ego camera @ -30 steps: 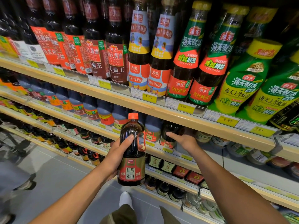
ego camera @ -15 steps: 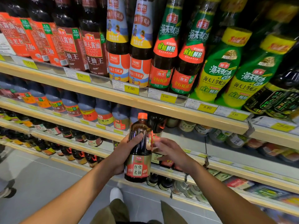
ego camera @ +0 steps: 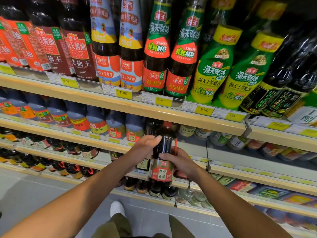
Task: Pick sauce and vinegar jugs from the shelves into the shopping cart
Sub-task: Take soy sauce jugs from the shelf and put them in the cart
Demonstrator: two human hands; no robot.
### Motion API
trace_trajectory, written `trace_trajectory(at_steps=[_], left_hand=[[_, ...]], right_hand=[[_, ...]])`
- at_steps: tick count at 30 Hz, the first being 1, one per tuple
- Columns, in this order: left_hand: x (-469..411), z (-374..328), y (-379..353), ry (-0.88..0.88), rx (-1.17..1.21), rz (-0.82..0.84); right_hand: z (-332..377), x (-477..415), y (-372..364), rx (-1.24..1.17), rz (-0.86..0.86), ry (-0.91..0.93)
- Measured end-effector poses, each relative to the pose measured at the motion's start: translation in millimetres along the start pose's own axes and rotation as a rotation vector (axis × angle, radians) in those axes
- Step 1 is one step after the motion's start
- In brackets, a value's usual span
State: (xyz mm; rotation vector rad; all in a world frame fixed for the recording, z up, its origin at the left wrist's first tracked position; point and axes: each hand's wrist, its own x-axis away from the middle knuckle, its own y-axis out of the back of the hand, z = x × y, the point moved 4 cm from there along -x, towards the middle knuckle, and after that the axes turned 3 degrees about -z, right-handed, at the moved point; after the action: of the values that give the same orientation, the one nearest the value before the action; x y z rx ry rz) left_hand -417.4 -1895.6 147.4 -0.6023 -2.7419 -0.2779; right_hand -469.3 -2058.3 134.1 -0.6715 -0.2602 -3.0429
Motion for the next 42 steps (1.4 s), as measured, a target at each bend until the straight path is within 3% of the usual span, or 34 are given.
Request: trace_trajectory(at_steps=[2, 4, 10, 16, 22, 31, 35, 42], left_hand=[[-9, -12, 20, -0.077, -0.171, -0.24], [-19, -23, 34, -0.17, -0.4, -0.352], [-43, -50, 39, -0.24, -0.853, -0.342], [-69, -51, 43, -0.143, -1.19, -0.264], [-79, -49, 45, -0.131, -1.256, -0.256], [-82, -45, 46, -0.148, -1.308, -0.277], [-80, -43, 45, -0.164, -1.269, -0.295], [-68, -46, 37, -0.169, -1.251, -0.274]], right_hand=[[4, -8, 15, -0.001, -0.064, -0.019], [12, -18, 29, 0.039, -0.137, -0.03], [31, -49, 65, 0.165, -0.278, -0.134], [32, -80, 61, 0.297, -0.019, -0.236], [15, -80, 72, 0.361, -0.182, -0.269], [4, -82, 63, 0.419, -0.285, -0.196], [10, -81, 56, 0.383, -0.303, -0.106], [4, -83, 55, 0.384, -0.274, -0.134]])
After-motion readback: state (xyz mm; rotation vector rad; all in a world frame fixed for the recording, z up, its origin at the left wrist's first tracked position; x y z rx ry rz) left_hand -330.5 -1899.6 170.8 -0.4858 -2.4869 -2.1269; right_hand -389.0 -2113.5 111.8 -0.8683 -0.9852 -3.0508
